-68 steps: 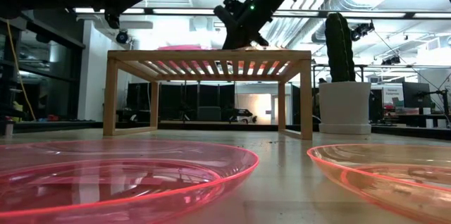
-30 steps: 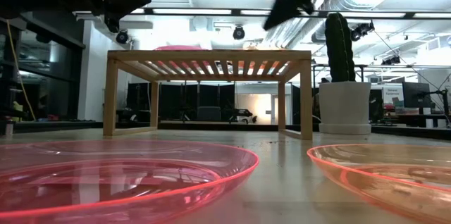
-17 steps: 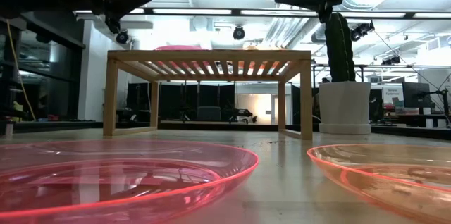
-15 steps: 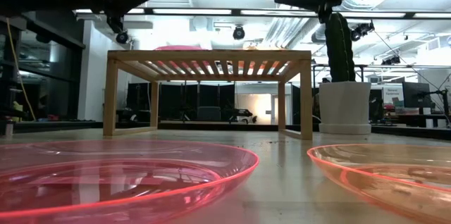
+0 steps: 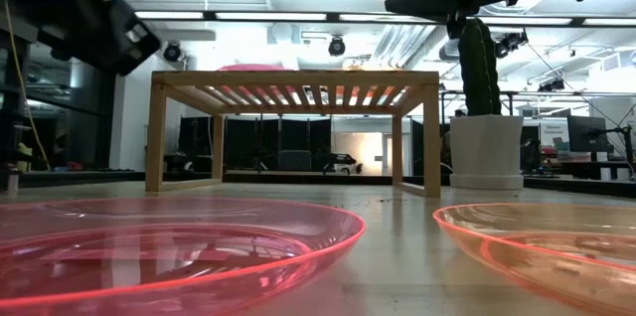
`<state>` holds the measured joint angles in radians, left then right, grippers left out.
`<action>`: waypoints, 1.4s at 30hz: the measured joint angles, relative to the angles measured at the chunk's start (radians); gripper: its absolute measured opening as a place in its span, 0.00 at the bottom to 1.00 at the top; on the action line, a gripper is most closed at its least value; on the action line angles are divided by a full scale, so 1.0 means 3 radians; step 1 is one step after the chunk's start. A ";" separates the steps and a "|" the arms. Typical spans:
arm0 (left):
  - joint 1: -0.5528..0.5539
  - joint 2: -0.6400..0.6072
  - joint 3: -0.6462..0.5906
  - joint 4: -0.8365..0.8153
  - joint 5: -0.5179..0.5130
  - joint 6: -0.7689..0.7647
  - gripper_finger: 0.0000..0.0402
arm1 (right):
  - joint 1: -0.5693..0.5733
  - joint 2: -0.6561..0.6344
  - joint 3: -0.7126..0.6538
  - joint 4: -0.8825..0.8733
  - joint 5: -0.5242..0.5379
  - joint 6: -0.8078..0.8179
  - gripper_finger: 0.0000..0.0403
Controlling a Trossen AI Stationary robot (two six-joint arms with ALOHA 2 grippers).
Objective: Place and stack plates onto a shelf
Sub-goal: Stack the orange plate on top of the other orange plate on the shelf
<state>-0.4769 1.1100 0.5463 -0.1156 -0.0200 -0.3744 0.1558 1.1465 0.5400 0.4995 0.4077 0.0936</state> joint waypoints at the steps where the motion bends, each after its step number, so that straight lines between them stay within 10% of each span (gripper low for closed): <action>1: -0.0080 0.0096 0.0041 -0.0023 -0.0042 -0.0034 0.29 | 0.0000 0.0000 0.0000 -0.0001 -0.0021 0.0013 0.00; 13: -0.0467 0.0921 0.0195 -0.0300 -0.0173 0.0096 0.46 | 0.0000 0.0000 0.0002 -0.0019 -0.0128 0.0038 0.00; 31: -0.0593 0.1389 0.0208 -0.0280 0.0060 0.0154 0.46 | -0.0004 0.0003 0.0004 -0.0141 -0.0125 0.0009 0.00; 42: -0.0592 0.1375 0.0203 -0.0274 0.0127 0.0233 0.14 | -0.0004 0.0003 0.0004 -0.0158 -0.0124 0.0009 0.00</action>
<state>-0.6544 1.5226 0.6071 -0.1978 0.0182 -0.3045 0.1547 1.1473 0.5411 0.4522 0.3706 0.0963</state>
